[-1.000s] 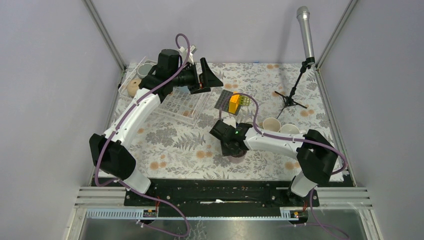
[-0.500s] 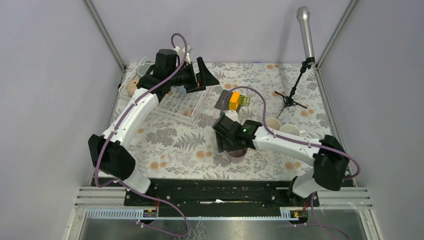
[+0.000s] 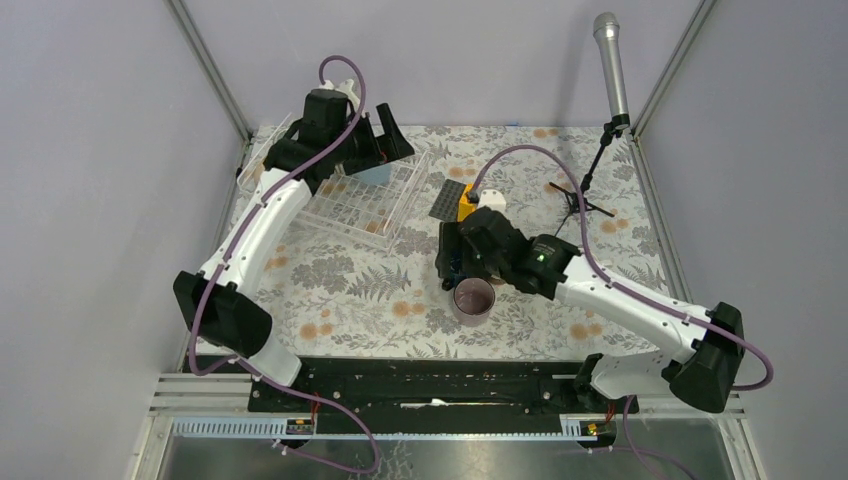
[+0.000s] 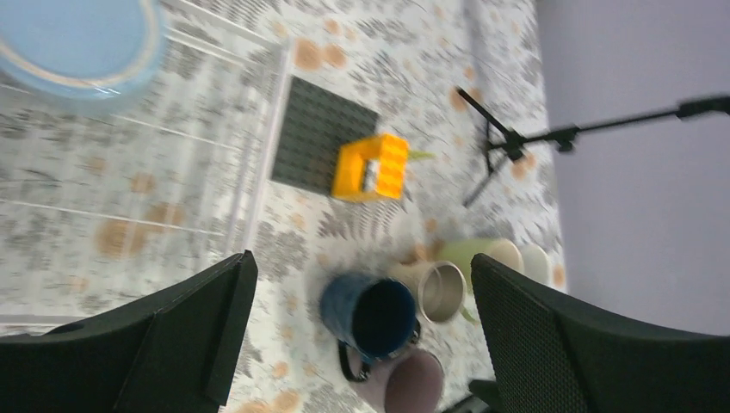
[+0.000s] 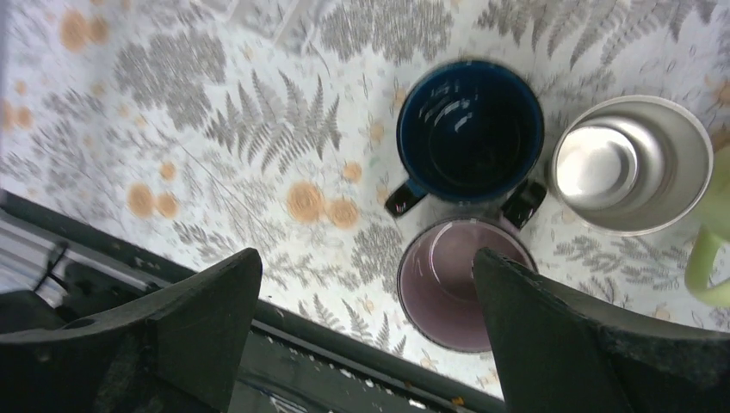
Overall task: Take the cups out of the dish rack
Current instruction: Unload the cup from the dish rack, then place the cup at the center of the board.
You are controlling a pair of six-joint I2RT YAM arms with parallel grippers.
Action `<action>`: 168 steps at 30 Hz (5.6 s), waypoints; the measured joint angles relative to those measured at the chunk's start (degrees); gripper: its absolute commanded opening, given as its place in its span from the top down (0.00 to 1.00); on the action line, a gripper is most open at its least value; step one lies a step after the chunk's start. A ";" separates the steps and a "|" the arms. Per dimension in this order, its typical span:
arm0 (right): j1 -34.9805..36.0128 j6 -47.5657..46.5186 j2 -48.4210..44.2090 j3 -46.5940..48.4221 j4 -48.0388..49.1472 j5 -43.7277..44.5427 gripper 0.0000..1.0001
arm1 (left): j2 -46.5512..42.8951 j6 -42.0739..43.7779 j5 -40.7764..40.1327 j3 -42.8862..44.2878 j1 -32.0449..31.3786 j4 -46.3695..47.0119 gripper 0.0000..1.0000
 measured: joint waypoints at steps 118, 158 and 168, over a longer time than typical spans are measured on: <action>-24.50 6.05 -11.39 -10.75 37.22 -29.29 0.00 | -0.17 -10.36 -1.22 -0.83 -1.42 -6.91 1.00; -37.75 26.14 -19.74 -24.41 67.04 -35.56 0.27 | -0.66 -47.45 25.73 -20.87 -17.88 47.78 1.00; -38.80 32.50 -19.30 -25.77 73.94 -37.27 0.52 | 0.02 -50.93 26.03 -23.15 -19.50 54.53 1.00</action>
